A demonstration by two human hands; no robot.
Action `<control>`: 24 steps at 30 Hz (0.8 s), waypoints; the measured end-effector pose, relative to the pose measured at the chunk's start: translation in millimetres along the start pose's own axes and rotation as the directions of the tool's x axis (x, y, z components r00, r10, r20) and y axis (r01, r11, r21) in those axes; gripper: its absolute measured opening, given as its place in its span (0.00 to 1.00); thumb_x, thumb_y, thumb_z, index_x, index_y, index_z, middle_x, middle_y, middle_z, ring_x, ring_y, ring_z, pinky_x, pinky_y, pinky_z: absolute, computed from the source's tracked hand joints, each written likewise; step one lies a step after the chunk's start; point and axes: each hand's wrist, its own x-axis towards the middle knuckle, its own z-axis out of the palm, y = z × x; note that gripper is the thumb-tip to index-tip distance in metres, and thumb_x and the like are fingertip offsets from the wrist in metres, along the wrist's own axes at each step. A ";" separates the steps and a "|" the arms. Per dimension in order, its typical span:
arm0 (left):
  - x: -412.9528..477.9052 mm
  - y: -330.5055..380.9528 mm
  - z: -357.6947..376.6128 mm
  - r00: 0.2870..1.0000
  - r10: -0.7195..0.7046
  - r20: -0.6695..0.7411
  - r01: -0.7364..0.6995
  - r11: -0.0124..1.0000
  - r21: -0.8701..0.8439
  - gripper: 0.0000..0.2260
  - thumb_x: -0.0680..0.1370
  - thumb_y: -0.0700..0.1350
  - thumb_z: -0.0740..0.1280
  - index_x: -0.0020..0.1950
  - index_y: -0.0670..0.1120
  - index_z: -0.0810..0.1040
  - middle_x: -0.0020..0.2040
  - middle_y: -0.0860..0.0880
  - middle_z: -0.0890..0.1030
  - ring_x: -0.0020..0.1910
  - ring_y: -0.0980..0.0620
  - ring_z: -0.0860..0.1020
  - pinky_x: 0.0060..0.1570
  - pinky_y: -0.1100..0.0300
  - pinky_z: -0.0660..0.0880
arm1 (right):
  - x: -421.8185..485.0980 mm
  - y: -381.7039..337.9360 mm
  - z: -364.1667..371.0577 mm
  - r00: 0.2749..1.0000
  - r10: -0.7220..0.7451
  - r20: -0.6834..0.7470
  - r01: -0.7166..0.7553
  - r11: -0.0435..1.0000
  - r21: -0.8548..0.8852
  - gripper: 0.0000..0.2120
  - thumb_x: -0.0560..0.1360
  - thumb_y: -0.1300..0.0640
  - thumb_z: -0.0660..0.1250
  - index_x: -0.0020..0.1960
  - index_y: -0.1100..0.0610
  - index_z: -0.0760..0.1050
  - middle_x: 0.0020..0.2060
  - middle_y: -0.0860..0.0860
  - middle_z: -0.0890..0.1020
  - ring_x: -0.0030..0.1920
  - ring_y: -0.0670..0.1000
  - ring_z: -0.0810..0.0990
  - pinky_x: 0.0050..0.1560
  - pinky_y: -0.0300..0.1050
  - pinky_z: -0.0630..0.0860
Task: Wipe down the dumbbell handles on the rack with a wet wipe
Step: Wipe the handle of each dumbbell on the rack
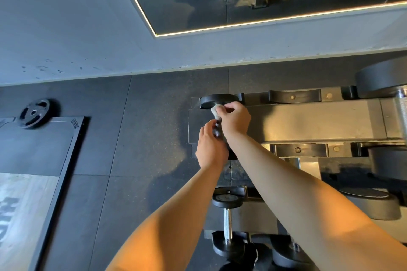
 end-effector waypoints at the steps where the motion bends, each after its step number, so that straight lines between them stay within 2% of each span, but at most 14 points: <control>1: 0.3 -0.3 -1.0 1.000 0.001 -0.002 -0.001 1.000 -0.013 0.17 0.80 0.46 0.62 0.67 0.61 0.70 0.66 0.59 0.75 0.56 0.52 0.79 0.56 0.47 0.75 | -1.9 0.3 0.7 1.000 -0.010 0.006 0.010 1.000 -0.027 0.10 0.78 0.54 0.71 0.54 0.59 0.80 0.50 0.53 0.83 0.48 0.47 0.78 0.42 0.34 0.70; 5: 2.8 -3.3 -3.5 0.999 -0.043 -0.019 0.041 0.996 -0.075 0.13 0.79 0.43 0.61 0.59 0.59 0.73 0.59 0.59 0.78 0.45 0.58 0.78 0.49 0.52 0.76 | -14.9 11.8 -2.8 0.999 -0.016 0.047 0.020 0.995 -0.094 0.08 0.77 0.53 0.72 0.49 0.58 0.80 0.44 0.50 0.82 0.42 0.46 0.78 0.36 0.31 0.65; 9: 0.7 -4.4 -5.3 0.999 -0.050 -0.015 0.047 0.992 -0.113 0.17 0.79 0.38 0.57 0.57 0.59 0.73 0.55 0.55 0.80 0.47 0.56 0.79 0.49 0.50 0.79 | -14.9 19.5 -8.5 0.998 -0.012 0.059 0.020 0.992 -0.124 0.08 0.77 0.53 0.72 0.47 0.58 0.81 0.42 0.50 0.82 0.43 0.47 0.79 0.39 0.36 0.70; 11: 1.0 -4.0 -5.0 0.999 -0.025 -0.019 0.023 0.994 -0.111 0.19 0.79 0.38 0.56 0.59 0.61 0.72 0.57 0.57 0.80 0.51 0.55 0.79 0.52 0.49 0.79 | -5.7 11.0 -6.1 0.999 0.045 0.003 -0.045 0.999 -0.027 0.08 0.77 0.53 0.72 0.50 0.58 0.81 0.44 0.50 0.82 0.45 0.48 0.80 0.46 0.40 0.74; 13: 1.0 -5.5 -3.8 1.000 -0.016 -0.025 0.013 0.993 -0.116 0.20 0.80 0.40 0.55 0.63 0.62 0.70 0.59 0.57 0.80 0.53 0.54 0.79 0.54 0.49 0.78 | 2.1 -0.6 -1.1 0.990 0.139 -0.024 -0.136 0.986 0.092 0.08 0.78 0.54 0.70 0.51 0.59 0.80 0.44 0.50 0.81 0.46 0.49 0.79 0.47 0.42 0.73; 16: 2.7 -6.7 -3.4 1.000 -0.019 -0.021 0.017 0.995 -0.097 0.21 0.82 0.41 0.55 0.70 0.61 0.68 0.61 0.56 0.80 0.54 0.55 0.79 0.54 0.51 0.78 | -0.3 -3.0 3.7 0.990 0.144 -0.004 -0.143 0.985 0.095 0.07 0.80 0.55 0.68 0.54 0.58 0.78 0.46 0.48 0.78 0.45 0.46 0.76 0.44 0.37 0.70; 20: 2.8 -7.2 -3.0 1.000 -0.006 -0.009 0.005 0.995 -0.098 0.21 0.83 0.42 0.58 0.71 0.64 0.67 0.61 0.58 0.79 0.53 0.57 0.79 0.54 0.56 0.78 | -17.5 18.4 -3.9 0.999 0.041 0.025 -0.040 0.999 -0.029 0.07 0.80 0.56 0.67 0.54 0.59 0.79 0.44 0.47 0.79 0.44 0.46 0.76 0.36 0.26 0.67; 22: 2.7 -7.6 -2.9 1.000 0.003 0.006 -0.002 0.995 -0.103 0.19 0.83 0.45 0.60 0.70 0.65 0.67 0.62 0.58 0.79 0.53 0.57 0.79 0.54 0.57 0.79 | -24.3 26.5 -6.1 0.999 0.028 0.036 -0.026 0.998 -0.052 0.05 0.80 0.58 0.67 0.53 0.58 0.79 0.43 0.47 0.79 0.43 0.46 0.76 0.35 0.24 0.66; 24: 2.7 -7.1 -3.9 1.000 0.014 0.011 -0.012 0.995 -0.095 0.20 0.83 0.45 0.60 0.71 0.65 0.67 0.63 0.58 0.78 0.54 0.57 0.79 0.55 0.55 0.79 | -25.3 24.8 -5.8 0.998 0.043 0.039 -0.041 0.998 -0.043 0.05 0.80 0.61 0.66 0.53 0.57 0.80 0.44 0.47 0.80 0.44 0.46 0.77 0.38 0.25 0.68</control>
